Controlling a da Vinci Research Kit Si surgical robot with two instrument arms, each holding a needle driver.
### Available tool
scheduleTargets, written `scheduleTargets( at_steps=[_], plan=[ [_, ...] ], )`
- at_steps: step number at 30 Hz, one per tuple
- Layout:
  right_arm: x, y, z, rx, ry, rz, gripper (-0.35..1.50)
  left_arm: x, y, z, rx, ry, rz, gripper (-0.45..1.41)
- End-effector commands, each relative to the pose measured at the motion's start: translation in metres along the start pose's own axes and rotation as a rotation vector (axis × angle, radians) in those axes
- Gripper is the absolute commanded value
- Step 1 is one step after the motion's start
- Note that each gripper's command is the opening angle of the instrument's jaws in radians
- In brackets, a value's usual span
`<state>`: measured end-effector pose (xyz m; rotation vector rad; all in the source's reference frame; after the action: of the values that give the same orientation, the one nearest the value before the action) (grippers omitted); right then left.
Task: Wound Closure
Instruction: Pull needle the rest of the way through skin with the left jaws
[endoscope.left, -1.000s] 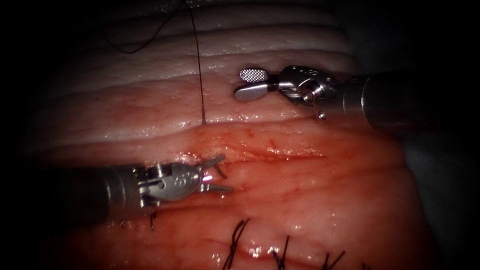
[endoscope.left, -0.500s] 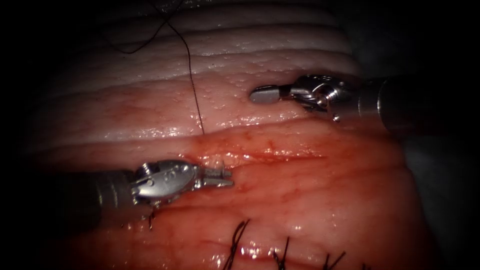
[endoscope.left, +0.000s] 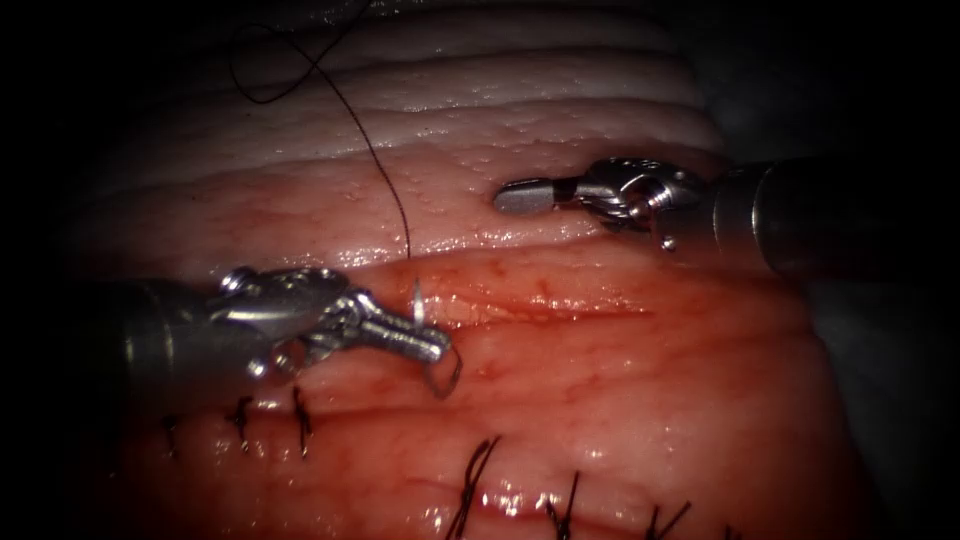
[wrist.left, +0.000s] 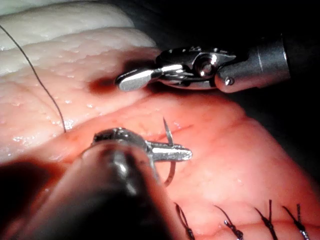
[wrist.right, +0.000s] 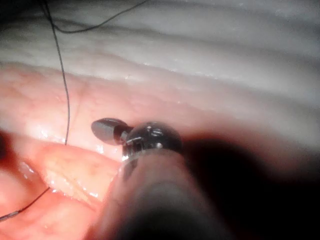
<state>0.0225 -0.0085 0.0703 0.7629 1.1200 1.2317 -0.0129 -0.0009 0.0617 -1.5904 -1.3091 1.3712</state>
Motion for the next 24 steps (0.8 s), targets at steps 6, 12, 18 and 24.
scheduleTargets(
  at_steps=[6,12,18,24],
  plan=[
    [-0.0008,0.0008,0.0010,0.006,-0.016,-0.014,0.02,0.0035,0.0020,0.0000,0.182,-0.020,0.426,-0.45],
    [-0.0010,0.0010,0.0011,0.011,-0.021,-0.018,-0.03,0.0083,0.0038,-0.0002,0.309,-0.052,0.696,-0.45],
    [-0.0010,0.0010,0.0010,0.012,-0.022,-0.019,-0.10,0.0122,0.0030,-0.0010,0.441,-0.091,0.823,-0.45],
    [-0.0011,0.0009,0.0009,0.017,-0.029,-0.001,-0.18,0.0133,0.0025,-0.0010,0.498,-0.077,0.873,-0.45]
  ],
)
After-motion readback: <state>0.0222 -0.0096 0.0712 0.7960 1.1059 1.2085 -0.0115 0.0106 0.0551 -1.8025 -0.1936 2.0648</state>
